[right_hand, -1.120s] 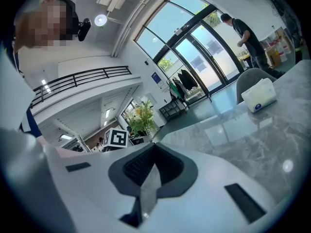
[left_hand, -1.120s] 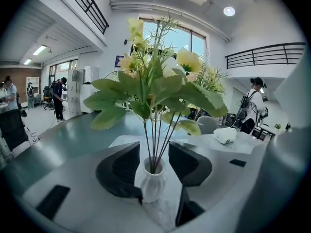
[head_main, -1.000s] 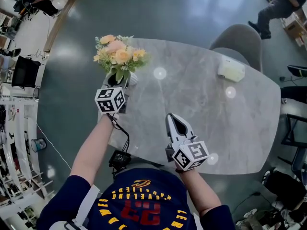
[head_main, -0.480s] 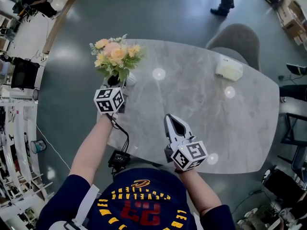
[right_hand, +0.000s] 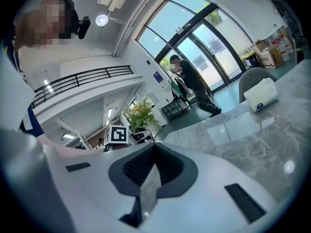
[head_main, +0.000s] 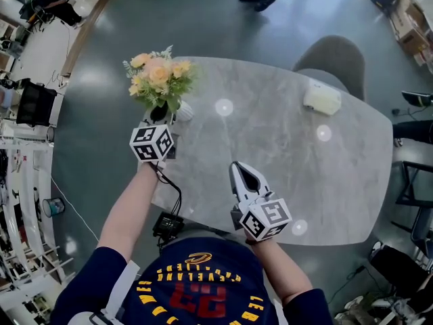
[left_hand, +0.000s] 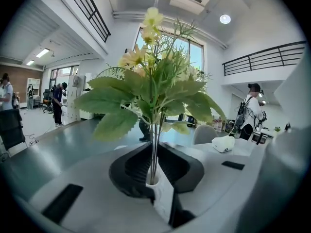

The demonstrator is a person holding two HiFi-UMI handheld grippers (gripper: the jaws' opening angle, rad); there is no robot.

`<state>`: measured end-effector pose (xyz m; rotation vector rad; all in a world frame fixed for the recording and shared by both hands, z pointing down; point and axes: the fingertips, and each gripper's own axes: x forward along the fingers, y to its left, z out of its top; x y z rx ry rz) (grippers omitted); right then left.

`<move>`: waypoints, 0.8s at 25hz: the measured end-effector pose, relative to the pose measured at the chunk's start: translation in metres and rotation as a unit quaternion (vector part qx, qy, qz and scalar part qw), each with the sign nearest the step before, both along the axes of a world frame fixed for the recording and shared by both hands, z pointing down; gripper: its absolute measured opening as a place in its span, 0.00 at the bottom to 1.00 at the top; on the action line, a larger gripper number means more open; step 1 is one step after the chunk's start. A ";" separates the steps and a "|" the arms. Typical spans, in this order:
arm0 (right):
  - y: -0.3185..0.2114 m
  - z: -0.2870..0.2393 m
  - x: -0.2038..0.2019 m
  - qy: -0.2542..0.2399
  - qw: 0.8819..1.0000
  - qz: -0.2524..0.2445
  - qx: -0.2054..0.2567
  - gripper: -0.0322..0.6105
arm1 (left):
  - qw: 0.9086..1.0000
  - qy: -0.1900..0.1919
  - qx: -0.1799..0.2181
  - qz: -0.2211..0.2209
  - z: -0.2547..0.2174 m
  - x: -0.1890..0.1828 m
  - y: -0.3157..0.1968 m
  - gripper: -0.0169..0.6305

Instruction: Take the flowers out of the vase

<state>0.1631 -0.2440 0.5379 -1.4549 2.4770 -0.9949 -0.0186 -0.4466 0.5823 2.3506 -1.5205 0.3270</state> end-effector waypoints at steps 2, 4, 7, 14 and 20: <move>0.002 -0.003 -0.001 0.000 1.000 -0.001 0.000 0.06 | 1.000 0.003 0.005 -0.002 -0.007 -0.001 0.002 0.09; 0.003 -0.004 -0.002 -0.001 1.000 -0.003 0.001 0.06 | 1.000 0.010 0.012 -0.007 -0.014 -0.003 0.003 0.09; 0.006 -0.005 -0.003 -0.002 1.000 -0.005 0.003 0.06 | 0.999 0.027 0.023 -0.016 -0.026 -0.005 0.005 0.09; 0.010 -0.016 -0.009 -0.003 1.000 -0.002 0.008 0.06 | 0.997 0.051 0.053 -0.020 -0.068 -0.013 0.011 0.09; 0.016 -0.018 -0.001 -0.007 1.000 0.003 0.016 0.06 | 0.995 0.064 0.072 -0.033 -0.089 -0.016 0.019 0.09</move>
